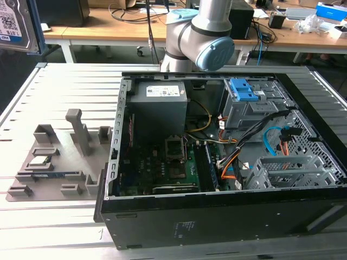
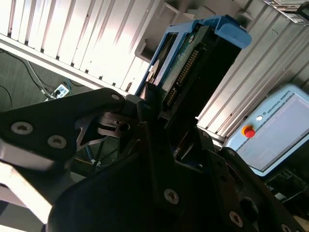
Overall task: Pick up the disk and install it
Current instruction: 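Pick up the disk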
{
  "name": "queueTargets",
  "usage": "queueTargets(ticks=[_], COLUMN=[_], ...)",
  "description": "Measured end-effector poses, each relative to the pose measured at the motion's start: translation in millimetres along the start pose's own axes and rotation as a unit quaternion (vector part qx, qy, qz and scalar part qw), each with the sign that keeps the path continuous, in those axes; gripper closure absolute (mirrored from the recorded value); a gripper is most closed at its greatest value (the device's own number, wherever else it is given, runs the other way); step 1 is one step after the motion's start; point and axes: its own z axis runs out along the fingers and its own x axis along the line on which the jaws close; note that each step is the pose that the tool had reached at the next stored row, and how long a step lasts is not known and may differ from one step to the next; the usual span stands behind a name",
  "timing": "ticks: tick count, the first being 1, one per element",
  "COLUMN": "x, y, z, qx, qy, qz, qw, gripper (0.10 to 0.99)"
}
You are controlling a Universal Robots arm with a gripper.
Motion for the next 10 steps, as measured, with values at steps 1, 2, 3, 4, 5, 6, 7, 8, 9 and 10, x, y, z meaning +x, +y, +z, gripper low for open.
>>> queueTargets(ticks=[1, 2, 3, 4, 5, 6, 7, 8, 9, 10], x=[0.0, -0.1, -0.1, -0.1, -0.2, -0.2, -0.3, -0.4, -0.5, -0.6], y=[-0.1, -0.5, -2.3, -3.6, -5.5, -7.8, -10.3, -13.5, -16.2, -21.0], z=[0.0, -0.1, 0.0, 0.0, 0.0, 0.0, 0.0, 0.0, 0.0, 0.0], qx=[0.0, -0.0001, 0.0, 0.0, 0.0, 0.0, 0.0, -0.0001, 0.0, 0.0], qy=[0.0, 0.0, 0.0, 0.0, 0.0, 0.0, 0.0, 0.0, 0.0, 0.0], qz=[0.0, 0.0, 0.0, 0.0, 0.0, 0.0, 0.0, 0.0, 0.0, 0.0], qw=[1.0, 1.0, 1.0, 1.0, 1.0, 1.0, 1.0, 1.0, 1.0, 1.0], gripper=[0.722, 0.722, 0.722, 0.722, 0.722, 0.722, 0.722, 0.722, 0.722, 0.722])
